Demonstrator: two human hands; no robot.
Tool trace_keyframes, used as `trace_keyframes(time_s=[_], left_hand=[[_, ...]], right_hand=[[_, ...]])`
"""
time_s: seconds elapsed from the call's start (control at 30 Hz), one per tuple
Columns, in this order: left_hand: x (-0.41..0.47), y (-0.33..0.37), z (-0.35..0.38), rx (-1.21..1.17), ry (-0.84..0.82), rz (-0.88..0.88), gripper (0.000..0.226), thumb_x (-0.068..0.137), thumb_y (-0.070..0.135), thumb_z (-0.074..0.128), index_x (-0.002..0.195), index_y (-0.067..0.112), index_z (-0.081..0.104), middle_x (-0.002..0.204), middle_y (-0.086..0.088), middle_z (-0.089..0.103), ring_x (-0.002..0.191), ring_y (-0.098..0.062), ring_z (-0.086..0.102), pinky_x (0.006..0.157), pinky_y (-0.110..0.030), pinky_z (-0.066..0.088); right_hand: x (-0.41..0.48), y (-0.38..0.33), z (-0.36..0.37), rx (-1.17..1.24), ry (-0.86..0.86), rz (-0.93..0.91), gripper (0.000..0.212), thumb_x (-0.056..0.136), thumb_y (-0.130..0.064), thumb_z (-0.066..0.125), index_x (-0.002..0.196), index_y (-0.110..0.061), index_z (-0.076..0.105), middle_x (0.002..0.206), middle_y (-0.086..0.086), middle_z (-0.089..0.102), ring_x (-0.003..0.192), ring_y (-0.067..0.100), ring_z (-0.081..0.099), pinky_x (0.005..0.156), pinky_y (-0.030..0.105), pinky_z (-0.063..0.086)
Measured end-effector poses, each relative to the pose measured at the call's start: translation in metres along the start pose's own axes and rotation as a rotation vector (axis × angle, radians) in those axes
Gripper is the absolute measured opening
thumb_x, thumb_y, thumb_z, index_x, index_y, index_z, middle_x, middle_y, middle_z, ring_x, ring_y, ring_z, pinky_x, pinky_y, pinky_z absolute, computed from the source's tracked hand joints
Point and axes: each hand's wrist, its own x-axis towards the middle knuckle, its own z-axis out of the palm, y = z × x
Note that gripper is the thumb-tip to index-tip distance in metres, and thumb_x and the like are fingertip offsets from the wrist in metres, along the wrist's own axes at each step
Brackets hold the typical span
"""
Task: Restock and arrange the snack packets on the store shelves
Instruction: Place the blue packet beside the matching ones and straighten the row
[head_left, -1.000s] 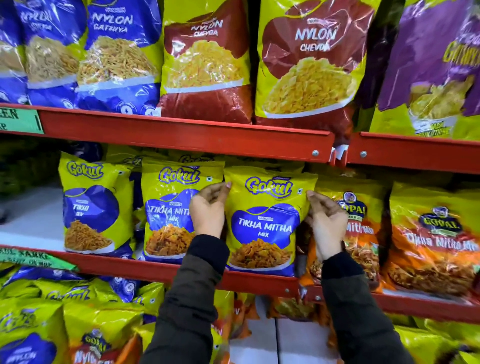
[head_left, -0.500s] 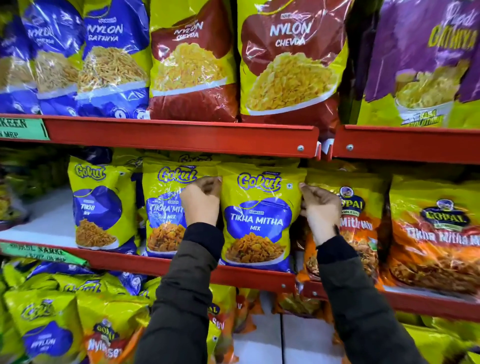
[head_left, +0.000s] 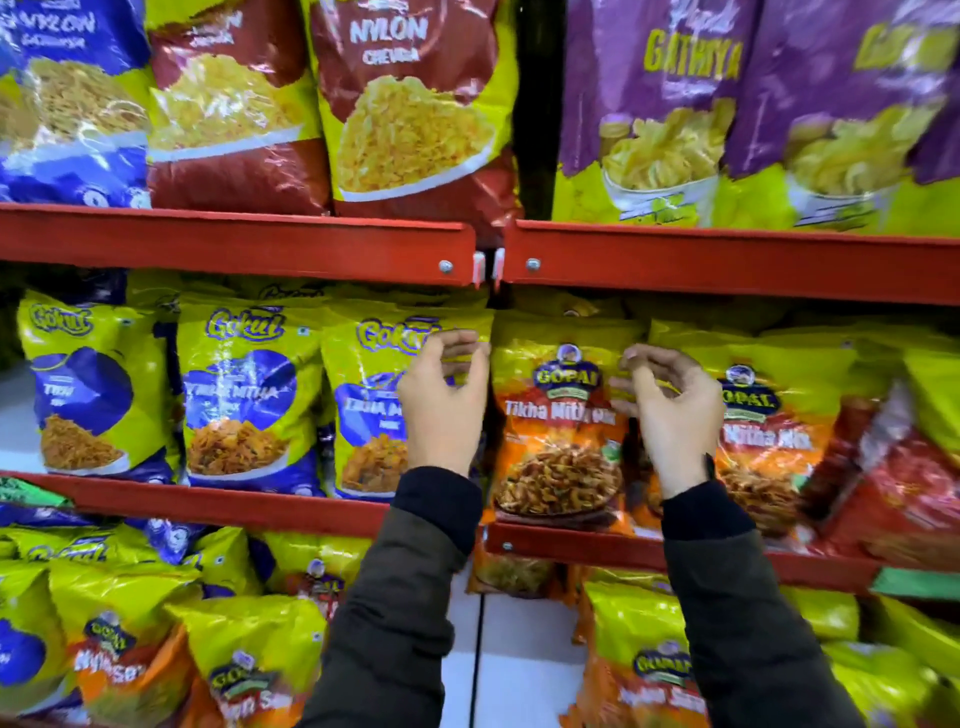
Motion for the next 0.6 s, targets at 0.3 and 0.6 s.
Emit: trace_keyframes(time_s=[0.3,0.6], left_hand=[[-0.069,0.029,0.119,-0.053,-0.254,-0.091,0.031,0.095,0.030,0.061,0.118,0.009,0.068,0.101,0.005,0.068,0.083,0.006,0.062,0.069,-0.002,0.046],[-0.079,0.030,0.175,-0.034,-0.345,-0.408,0.050,0.100,0.043,0.048,0.125,0.002,0.064,0.114,-0.019,0.070,0.106,-0.031,0.064,0.086,-0.031,0.043]], right_hand=[[0.038,0.020,-0.130,-0.368,0.214,-0.149,0.026,0.094,-0.032,0.063,0.116,-0.020,0.071,0.111,0.005,0.069,0.108,0.023,0.064,0.079,0.016,0.040],[0.068,0.052,-0.176,-0.233,0.141,0.099,0.024,0.098,-0.035,0.057,0.096,-0.018,0.074,0.072,-0.007,0.068,0.073,0.010,0.057,0.059,0.021,0.039]])
